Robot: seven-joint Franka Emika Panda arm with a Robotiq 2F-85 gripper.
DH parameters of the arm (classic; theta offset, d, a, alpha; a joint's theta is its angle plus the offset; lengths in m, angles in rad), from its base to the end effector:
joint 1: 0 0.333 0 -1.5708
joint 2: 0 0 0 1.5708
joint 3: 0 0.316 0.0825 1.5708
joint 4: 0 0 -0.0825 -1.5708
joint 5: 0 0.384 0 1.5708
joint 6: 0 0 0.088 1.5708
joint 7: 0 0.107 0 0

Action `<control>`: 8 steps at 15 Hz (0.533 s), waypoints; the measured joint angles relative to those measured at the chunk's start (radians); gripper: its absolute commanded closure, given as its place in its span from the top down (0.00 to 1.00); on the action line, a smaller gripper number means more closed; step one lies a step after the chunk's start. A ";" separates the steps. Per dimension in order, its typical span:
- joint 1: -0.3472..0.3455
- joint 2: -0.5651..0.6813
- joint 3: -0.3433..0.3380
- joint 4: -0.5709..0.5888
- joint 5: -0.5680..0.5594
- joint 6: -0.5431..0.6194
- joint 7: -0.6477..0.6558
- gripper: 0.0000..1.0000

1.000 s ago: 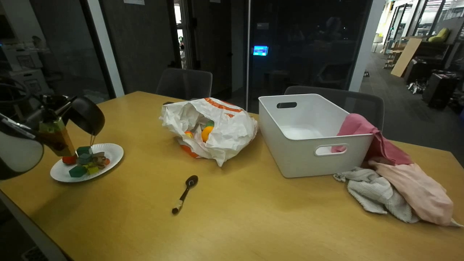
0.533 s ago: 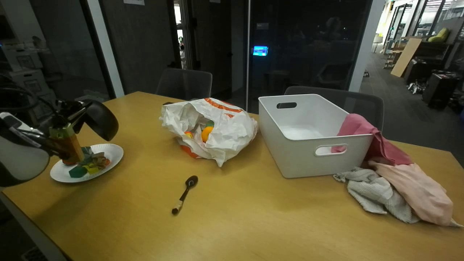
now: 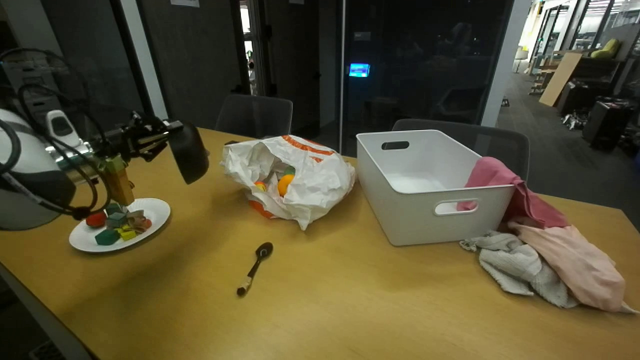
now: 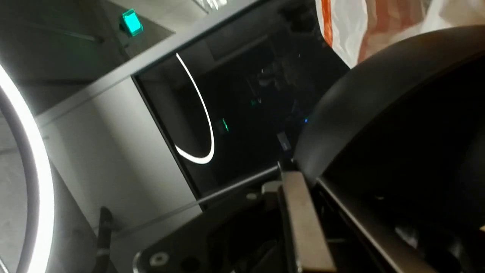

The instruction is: Pour the contents of the black bowl onto the white plate

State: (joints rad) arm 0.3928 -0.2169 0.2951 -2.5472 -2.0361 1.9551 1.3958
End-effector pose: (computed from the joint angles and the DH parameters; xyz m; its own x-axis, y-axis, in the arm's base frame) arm 0.3900 0.2447 0.3920 0.2153 0.8576 0.4671 -0.2121 -0.4258 0.8796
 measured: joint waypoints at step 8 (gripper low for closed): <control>-0.083 -0.118 -0.191 0.049 0.474 0.335 -0.382 0.09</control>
State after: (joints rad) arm 0.3097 -0.3349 0.1045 -2.4977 -1.5626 2.2900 1.0142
